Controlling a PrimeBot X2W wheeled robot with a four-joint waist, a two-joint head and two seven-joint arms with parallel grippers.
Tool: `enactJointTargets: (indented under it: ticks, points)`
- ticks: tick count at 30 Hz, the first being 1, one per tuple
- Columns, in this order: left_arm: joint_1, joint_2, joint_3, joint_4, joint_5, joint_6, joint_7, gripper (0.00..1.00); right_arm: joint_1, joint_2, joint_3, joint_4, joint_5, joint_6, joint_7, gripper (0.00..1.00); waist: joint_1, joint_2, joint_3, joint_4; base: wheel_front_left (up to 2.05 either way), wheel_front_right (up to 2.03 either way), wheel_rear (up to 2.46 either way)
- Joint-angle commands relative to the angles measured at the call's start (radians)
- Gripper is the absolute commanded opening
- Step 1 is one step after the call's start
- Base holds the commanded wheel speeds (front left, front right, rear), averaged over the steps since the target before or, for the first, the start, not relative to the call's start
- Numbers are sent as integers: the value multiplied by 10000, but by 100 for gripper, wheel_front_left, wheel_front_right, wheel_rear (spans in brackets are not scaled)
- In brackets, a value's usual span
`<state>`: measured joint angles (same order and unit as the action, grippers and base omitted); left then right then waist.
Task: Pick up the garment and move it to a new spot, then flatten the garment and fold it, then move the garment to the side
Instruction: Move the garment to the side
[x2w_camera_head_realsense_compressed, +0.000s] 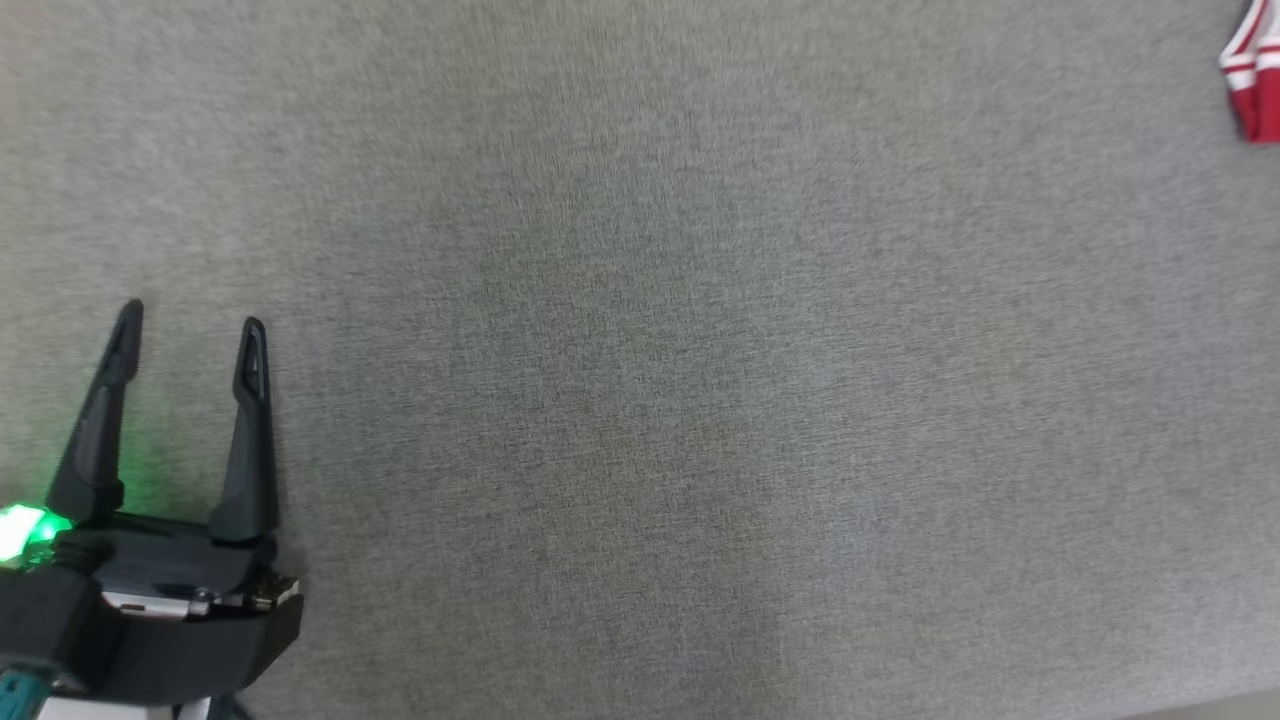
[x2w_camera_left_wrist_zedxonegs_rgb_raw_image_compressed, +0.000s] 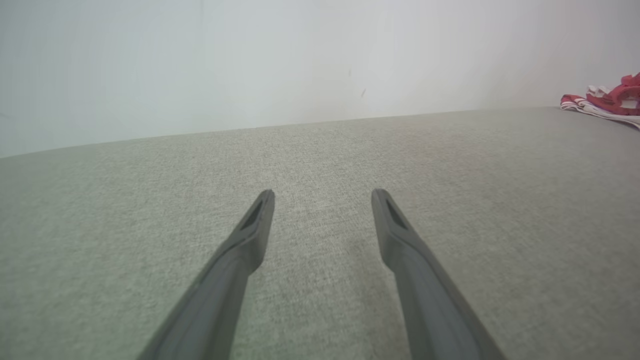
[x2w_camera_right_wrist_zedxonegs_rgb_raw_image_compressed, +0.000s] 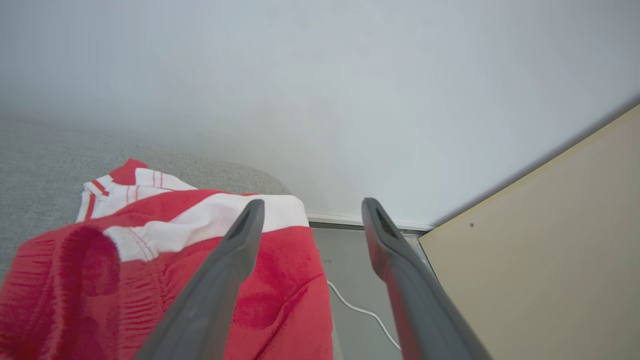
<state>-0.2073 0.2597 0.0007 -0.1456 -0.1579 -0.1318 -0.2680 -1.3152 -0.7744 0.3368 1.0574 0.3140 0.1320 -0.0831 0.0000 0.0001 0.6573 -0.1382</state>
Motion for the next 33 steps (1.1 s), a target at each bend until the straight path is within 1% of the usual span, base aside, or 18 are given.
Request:
enactJointTargets:
  ticks: [1, 4, 10, 16, 17, 18, 22, 25, 29, 33]
  points:
    - [165, -105, 10, 264, 53, 30, 58, 100, -34, 236, -9, -142, -34, -25, -257, 100, 0, -1, -566, 89, 0, 0, 0]
    - [365, -295, 93, 373, -9, 31, 31, 100, 114, 579, 151, -507, -56, -25, -736, 100, 0, -1, -1186, 205, 0, 0, 0]
    - [946, -750, 360, 708, -66, 42, 26, 100, 946, 1498, 343, -1408, 374, -26, -1480, 100, 0, -1, -2541, 516, 0, 0, 0]
    - [1700, -1071, 753, 971, -98, 43, 26, 100, 2573, 2361, 164, -2606, 776, -26, -1748, 100, 0, -1, -3788, 811, 0, 0, 0]
    - [1794, -1119, 793, 1004, -96, 42, 26, 100, 2891, 2477, 55, -2821, 838, -26, -1774, 100, 0, -1, -3964, 862, 0, 0, 0]
    - [1794, -1119, 793, 1004, -96, 42, 26, 100, 2891, 2477, 55, -2821, 838, -26, -1774, 100, 0, -1, -3964, 862, 0, 0, 0]
    - [2125, -1280, 865, 1158, -81, 39, 26, 100, 4459, 3019, -434, -3597, 931, -26, -1809, 100, 0, -1, -4598, 1088, 0, 0, 0]
    - [2215, -1399, 738, 1298, -45, 36, 26, 100, 5703, 3330, -903, -4204, 972, -26, -1817, 100, 0, -1, -5019, 1345, 0, 0, 0]
    - [2249, -1468, 515, 1506, -26, 34, 26, 100, 7434, 3884, -1424, -5118, 843, -26, -1820, 100, 0, -1, -5400, 1612, 0, 0, 0]
    - [2296, -1512, 369, 1669, -11, 32, 26, 100, 8946, 4390, -1912, -6065, 677, -26, -1816, 100, 0, -1, -5680, 1708, 0, 0, 0]
